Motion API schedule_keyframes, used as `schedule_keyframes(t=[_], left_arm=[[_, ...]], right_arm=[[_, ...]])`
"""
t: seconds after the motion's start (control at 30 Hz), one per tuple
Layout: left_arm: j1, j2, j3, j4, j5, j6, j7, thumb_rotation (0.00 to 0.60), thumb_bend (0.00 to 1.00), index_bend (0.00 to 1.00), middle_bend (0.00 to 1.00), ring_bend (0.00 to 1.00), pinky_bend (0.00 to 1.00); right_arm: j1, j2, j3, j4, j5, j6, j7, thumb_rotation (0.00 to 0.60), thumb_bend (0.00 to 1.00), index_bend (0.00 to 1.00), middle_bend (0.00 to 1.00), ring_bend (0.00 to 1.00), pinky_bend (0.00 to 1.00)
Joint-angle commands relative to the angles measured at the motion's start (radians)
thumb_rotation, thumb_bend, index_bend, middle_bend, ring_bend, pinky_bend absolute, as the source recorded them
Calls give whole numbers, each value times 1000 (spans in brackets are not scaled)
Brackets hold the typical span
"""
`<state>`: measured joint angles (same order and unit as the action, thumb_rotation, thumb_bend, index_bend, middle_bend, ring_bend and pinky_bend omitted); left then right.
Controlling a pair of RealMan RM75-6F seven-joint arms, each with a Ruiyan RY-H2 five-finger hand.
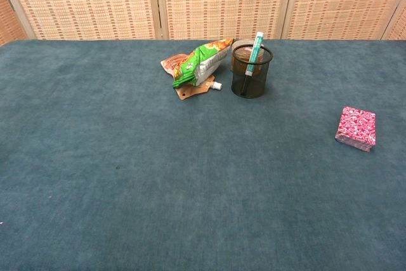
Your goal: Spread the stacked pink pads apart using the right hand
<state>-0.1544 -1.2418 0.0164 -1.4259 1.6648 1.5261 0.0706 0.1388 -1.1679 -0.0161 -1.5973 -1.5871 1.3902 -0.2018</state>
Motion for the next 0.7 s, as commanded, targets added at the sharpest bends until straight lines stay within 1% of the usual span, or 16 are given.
schedule_keyframes(t=[0.03,0.17,0.3,0.4,0.43,0.6,0.7], left_arm=[[1,0,1,-2,1,0,2,600,468,0,59,165,264],[0,2,2,-5,3,2,0,600,466,0,59,166,264],[0,3,-1,-4,1,2,-5,600,468,0,60,166,264],[-2,3,-4,-2,-6,-4,-6,600,468,0,60,166,265],[-3,2,-5,-1,-11,-9,-6,600,468,0,60,166,266],[-7,-3,-8,3,-26,-25,2,600,469,0,60,165,269],[-8,-6,-9,0,-29,-30,12,600,467,0,61,166,272]], right_arm=[[1,0,1,2,1,-2,1,600,299,0,0,0,0],[10,-10,11,23,11,-13,-1,600,299,0,0,0,0],[43,-31,31,73,32,-60,-3,600,299,0,0,0,0],[99,-37,44,131,15,-119,7,600,299,0,0,0,0],[125,-36,44,156,-7,-141,9,600,300,0,0,0,0],[240,-38,29,264,-86,-263,-17,600,299,0,0,0,0],[289,-43,20,300,-110,-321,-32,600,299,5,1,0,0]])
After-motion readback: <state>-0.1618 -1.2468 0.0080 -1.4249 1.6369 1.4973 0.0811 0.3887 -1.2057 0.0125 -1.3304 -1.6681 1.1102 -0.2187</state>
